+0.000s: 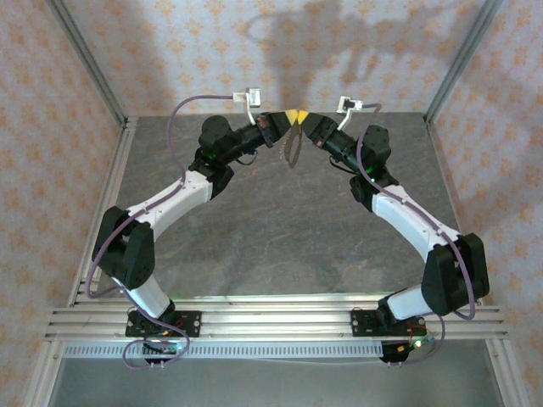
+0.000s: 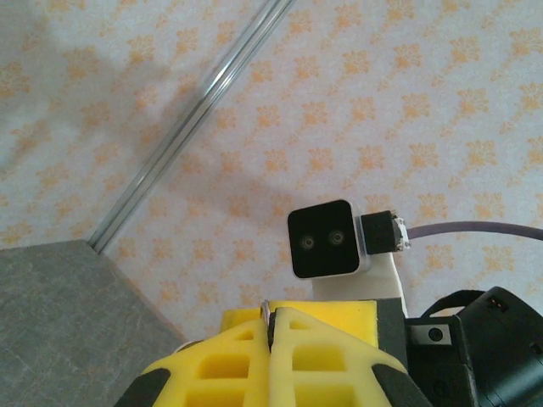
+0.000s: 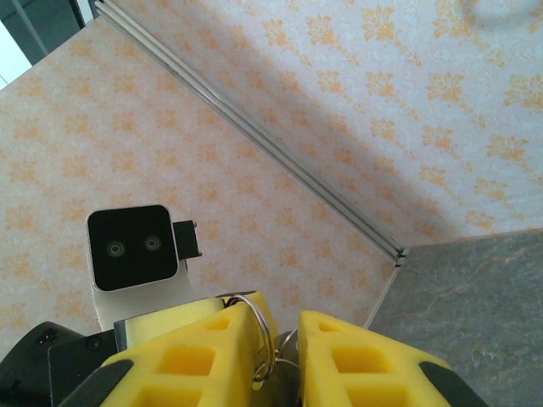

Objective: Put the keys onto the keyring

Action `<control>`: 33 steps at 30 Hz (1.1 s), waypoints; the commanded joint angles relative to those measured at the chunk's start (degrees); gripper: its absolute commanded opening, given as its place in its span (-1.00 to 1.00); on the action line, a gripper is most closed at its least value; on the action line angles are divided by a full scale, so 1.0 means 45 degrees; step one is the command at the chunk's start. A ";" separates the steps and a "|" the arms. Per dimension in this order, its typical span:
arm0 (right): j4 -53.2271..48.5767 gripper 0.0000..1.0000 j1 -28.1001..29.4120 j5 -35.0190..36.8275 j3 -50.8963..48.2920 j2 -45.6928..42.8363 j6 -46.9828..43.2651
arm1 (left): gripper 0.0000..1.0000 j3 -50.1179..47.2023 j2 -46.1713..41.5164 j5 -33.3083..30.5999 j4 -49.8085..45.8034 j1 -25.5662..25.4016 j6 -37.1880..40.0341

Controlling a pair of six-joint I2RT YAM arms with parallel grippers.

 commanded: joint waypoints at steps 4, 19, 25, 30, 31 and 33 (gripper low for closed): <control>0.0745 -0.34 0.1033 -0.1130 -0.0883 0.0295 0.0398 | -1.00 -0.0085 -0.0440 -0.0493 0.1832 -0.0369 -0.0288; 0.0657 -0.26 0.1083 -0.1668 -0.3032 -0.1294 0.0166 | -1.00 -0.0149 -0.0520 -0.0670 0.1966 -0.0349 -0.0318; -0.1448 -0.23 0.1083 -0.1549 -0.3799 -0.2850 -0.1314 | -1.00 -0.0035 -0.0595 -0.0260 0.1931 -0.0345 -0.0336; -0.2846 -0.23 0.0940 -0.1135 -0.3725 -0.3949 -0.2204 | -1.00 0.0025 -0.0693 -0.0025 0.1812 -0.0355 -0.0318; -0.3003 -0.23 0.0828 -0.1092 -0.3681 -0.4129 -0.2297 | -1.00 0.0026 -0.0731 0.0029 0.1804 -0.0345 -0.0318; -0.3225 -0.24 0.0522 -0.1008 -0.3579 -0.4470 -0.2349 | -1.00 0.0007 -0.0760 0.0107 0.1784 -0.0361 -0.0280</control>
